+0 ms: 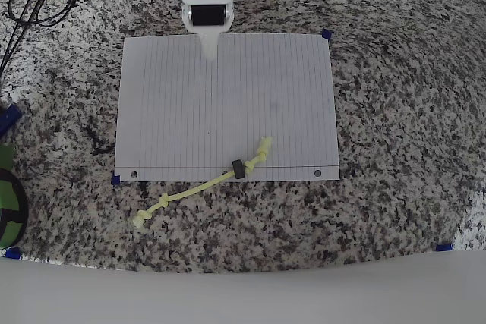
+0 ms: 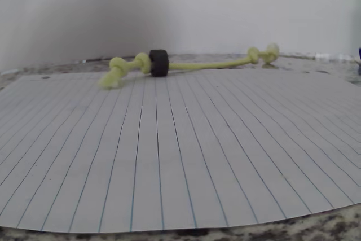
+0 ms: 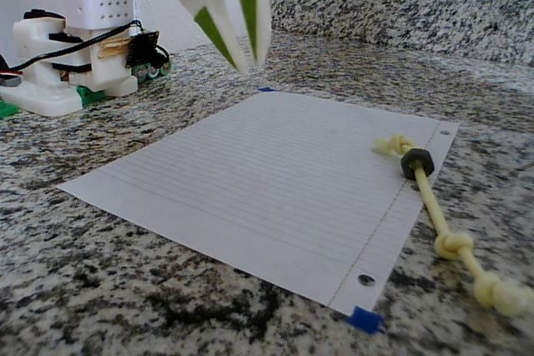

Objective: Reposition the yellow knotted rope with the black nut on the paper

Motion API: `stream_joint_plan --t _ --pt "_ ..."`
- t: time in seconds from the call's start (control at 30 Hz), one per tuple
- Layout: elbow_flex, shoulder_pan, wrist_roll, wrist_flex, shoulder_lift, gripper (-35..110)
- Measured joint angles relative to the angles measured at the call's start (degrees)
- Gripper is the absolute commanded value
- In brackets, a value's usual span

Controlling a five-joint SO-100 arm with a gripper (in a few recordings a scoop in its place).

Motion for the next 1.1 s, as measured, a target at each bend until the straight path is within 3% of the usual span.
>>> stream_joint_plan --t 0.47,0.73,1.1 --pt "-16.17 -4.92 23.03 -2.99 -25.31 13" --pt "-21.8 -5.62 32.17 -12.04 -32.26 12" --pt "-27.42 -9.58 46.23 -15.64 -39.02 17"
